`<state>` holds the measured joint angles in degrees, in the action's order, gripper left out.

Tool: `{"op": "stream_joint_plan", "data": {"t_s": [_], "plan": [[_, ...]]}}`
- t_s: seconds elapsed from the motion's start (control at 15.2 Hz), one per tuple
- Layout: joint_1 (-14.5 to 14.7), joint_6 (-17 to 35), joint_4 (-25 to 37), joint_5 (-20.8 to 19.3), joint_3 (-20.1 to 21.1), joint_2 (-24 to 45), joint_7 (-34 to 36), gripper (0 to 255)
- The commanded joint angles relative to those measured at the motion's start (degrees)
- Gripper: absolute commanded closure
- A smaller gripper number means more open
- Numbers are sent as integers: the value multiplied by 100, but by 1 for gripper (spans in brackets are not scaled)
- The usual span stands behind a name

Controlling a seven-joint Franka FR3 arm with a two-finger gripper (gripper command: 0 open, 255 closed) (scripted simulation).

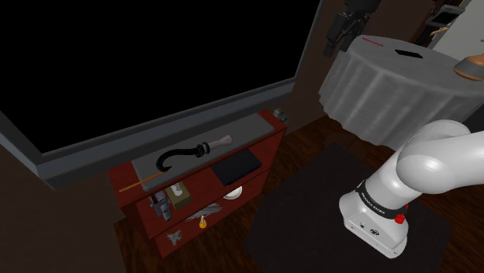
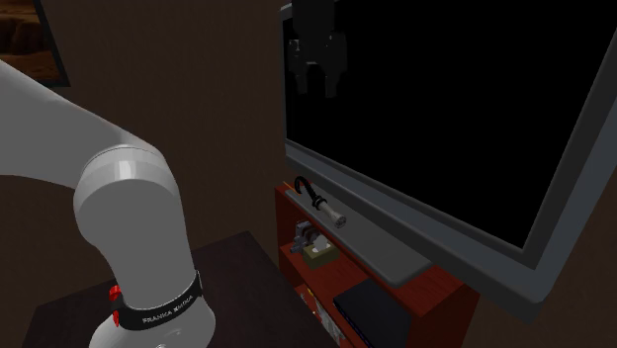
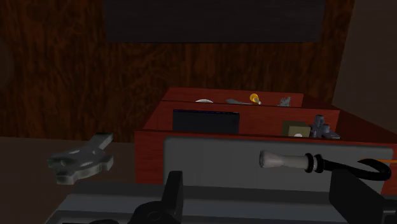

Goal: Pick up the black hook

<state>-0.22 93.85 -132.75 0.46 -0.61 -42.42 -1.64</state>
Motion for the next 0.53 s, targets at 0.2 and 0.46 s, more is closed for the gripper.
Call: {"op": "stream_joint_plan", "data": {"t_s": [0.2,0.46], "plan": [[-24,379,-349,266,266,119,619,0],[-35,935,-707,634,630,407,1421,0]]}}
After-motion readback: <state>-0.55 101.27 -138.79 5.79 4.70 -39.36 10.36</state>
